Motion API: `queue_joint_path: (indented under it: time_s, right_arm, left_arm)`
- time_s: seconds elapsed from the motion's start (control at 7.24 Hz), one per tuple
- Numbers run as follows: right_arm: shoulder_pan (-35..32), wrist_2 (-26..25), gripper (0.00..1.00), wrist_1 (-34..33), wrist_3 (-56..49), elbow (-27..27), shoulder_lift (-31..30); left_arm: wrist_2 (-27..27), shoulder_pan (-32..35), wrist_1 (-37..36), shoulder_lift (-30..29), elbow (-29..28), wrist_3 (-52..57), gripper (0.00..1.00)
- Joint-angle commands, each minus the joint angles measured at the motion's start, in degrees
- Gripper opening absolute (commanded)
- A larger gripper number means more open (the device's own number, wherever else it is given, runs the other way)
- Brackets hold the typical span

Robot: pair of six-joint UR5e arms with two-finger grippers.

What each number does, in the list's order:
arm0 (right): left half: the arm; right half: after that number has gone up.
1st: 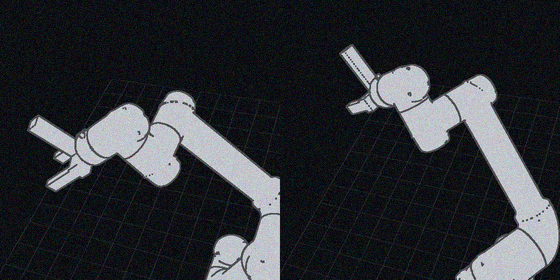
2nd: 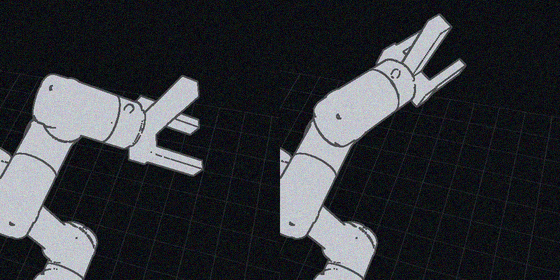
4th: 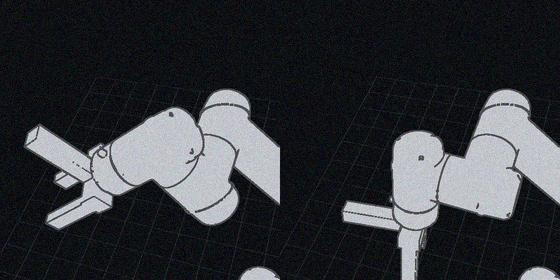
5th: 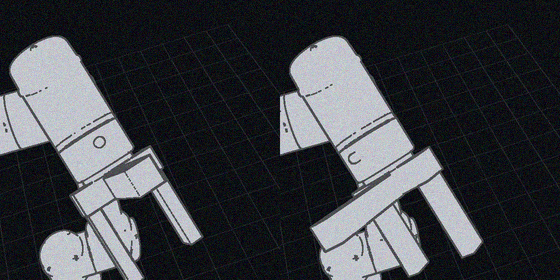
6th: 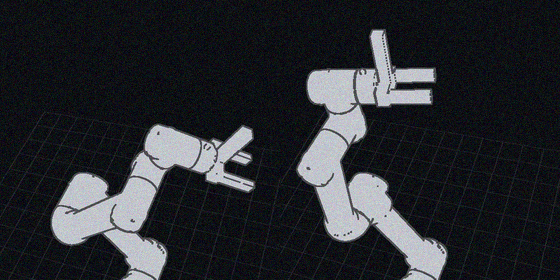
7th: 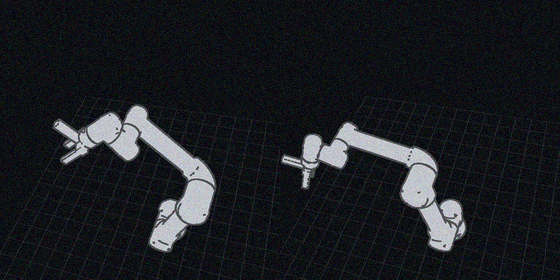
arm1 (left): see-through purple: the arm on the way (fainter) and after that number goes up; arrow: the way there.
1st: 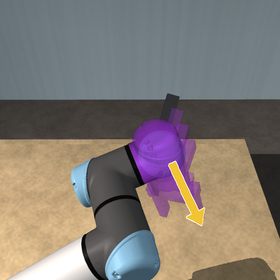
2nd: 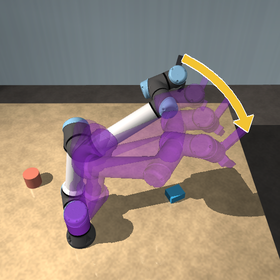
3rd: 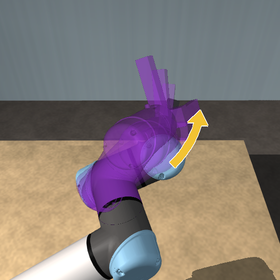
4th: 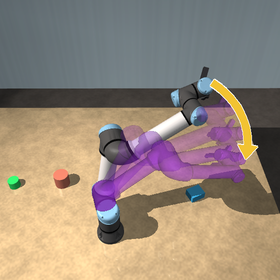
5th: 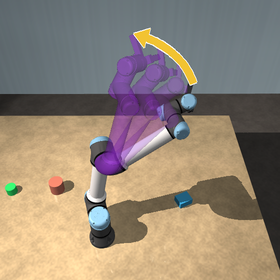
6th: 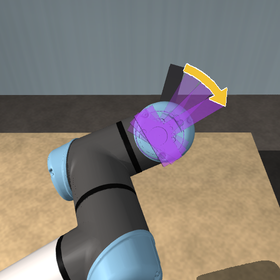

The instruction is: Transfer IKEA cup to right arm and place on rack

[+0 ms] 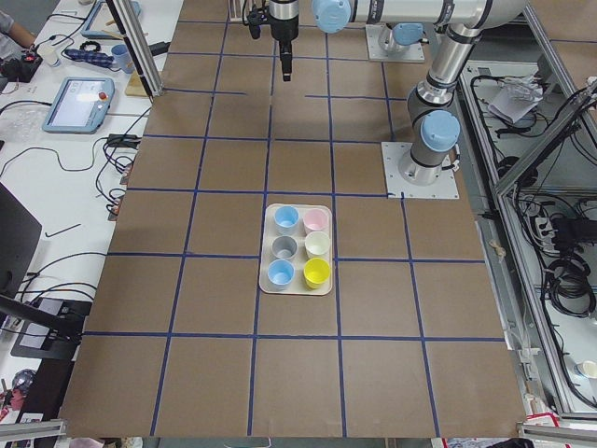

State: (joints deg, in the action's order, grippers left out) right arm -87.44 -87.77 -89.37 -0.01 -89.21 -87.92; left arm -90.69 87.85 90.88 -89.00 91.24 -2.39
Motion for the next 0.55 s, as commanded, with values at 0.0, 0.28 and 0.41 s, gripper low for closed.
queue_joint_path:
  time_s: [0.0, 0.28, 0.41]
  right_arm:
    - [-0.10, -0.03, 1.00, 0.60, 0.09, 0.00, -0.49]
    - [-0.10, 0.06, 1.00, 2.01, 0.09, 0.09, -0.50]
    - [-0.10, 0.06, 1.00, 2.09, 0.09, 0.26, -0.59]
  left_arm:
    - [-0.01, -3.62, 0.26, 0.14, 0.07, 1.32, 1.00]
    - [-0.27, -14.57, 0.52, 0.40, 1.99, 14.53, 1.00]
    - [-0.01, -23.51, 0.43, 0.93, 4.53, 23.39, 1.00]
